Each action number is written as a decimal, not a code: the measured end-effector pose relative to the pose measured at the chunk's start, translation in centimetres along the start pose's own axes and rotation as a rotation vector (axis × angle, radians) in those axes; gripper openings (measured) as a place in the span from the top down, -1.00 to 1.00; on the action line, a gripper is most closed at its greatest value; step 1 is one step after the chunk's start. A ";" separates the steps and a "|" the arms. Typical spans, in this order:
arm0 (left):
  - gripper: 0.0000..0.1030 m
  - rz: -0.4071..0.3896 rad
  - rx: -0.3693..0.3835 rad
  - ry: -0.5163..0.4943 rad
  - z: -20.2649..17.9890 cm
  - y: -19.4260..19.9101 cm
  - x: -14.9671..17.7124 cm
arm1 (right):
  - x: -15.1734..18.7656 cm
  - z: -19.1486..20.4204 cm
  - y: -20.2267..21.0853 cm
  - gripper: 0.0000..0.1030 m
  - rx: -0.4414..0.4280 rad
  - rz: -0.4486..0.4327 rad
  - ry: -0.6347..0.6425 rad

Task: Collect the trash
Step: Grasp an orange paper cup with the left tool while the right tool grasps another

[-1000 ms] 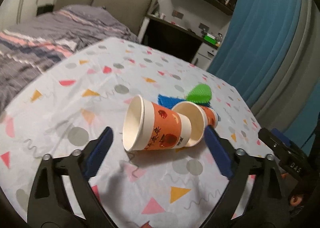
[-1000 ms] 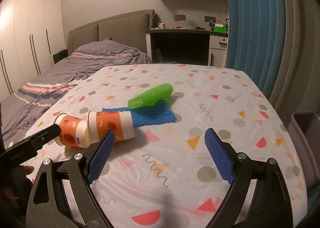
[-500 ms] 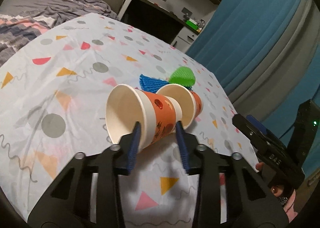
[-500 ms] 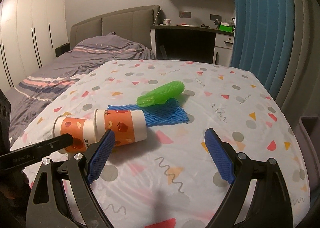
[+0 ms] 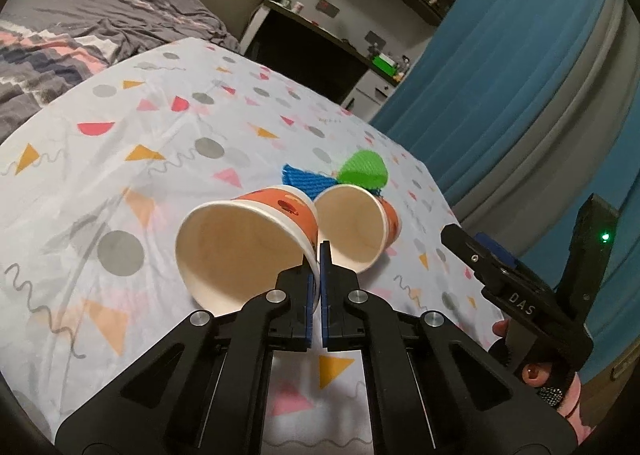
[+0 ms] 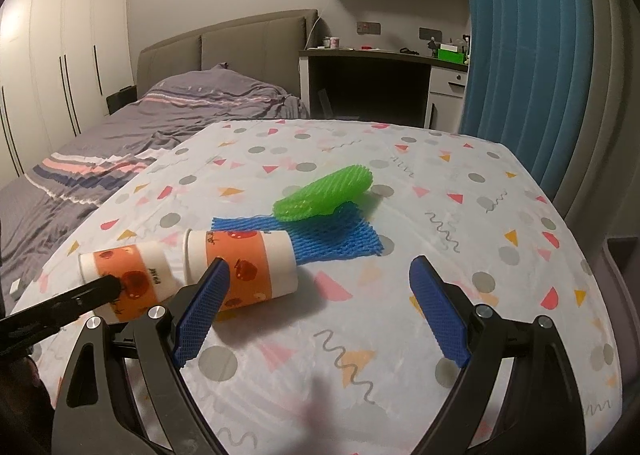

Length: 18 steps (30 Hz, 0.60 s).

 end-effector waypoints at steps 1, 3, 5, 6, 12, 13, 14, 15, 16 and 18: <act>0.97 -0.007 -0.006 0.002 0.1 0.1 -0.1 | 0.0 0.0 -0.1 -0.71 -0.002 0.003 -0.003; 0.97 -0.022 -0.018 0.002 0.2 0.4 -0.3 | 0.0 0.4 -0.2 -0.71 -0.022 0.014 -0.008; 0.97 -0.040 -0.029 0.007 0.5 0.8 -0.6 | 0.1 1.3 0.0 -0.71 -0.042 0.014 0.008; 0.97 -0.053 -0.037 0.011 0.6 1.2 -0.8 | 0.1 1.8 0.1 -0.71 -0.050 0.011 0.020; 0.97 -0.098 -0.082 0.020 1.7 2.9 -1.3 | 0.8 5.2 -0.6 -0.71 -0.066 0.035 0.068; 0.97 -0.103 -0.084 0.025 1.8 3.2 -1.4 | 1.0 5.6 -0.7 -0.63 -0.069 0.040 0.072; 0.97 -0.106 -0.086 0.028 2.0 3.4 -1.3 | 1.1 6.1 -0.9 -0.53 -0.067 0.047 0.080; 0.97 -0.109 -0.091 0.030 2.1 3.6 -1.3 | 1.1 6.5 -1.1 -0.48 -0.064 0.050 0.085; 0.97 -0.112 -0.096 0.030 2.2 3.8 -1.3 | 1.1 6.9 -1.2 -0.39 -0.060 0.052 0.090; 0.97 -0.116 -0.100 0.030 2.4 4.1 -1.4 | 1.1 7.3 -1.7 -0.25 -0.039 0.056 0.092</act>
Point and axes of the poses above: each gripper's, at about its wrist camera, not at the fingertips, and y roughly against the way its jaws point, z to its left, x to its underside, the point moved 4 cm from there along -y, roughly the way its jaws point, and after that the axes turned 2 degrees about x, right-handed, at the moved point
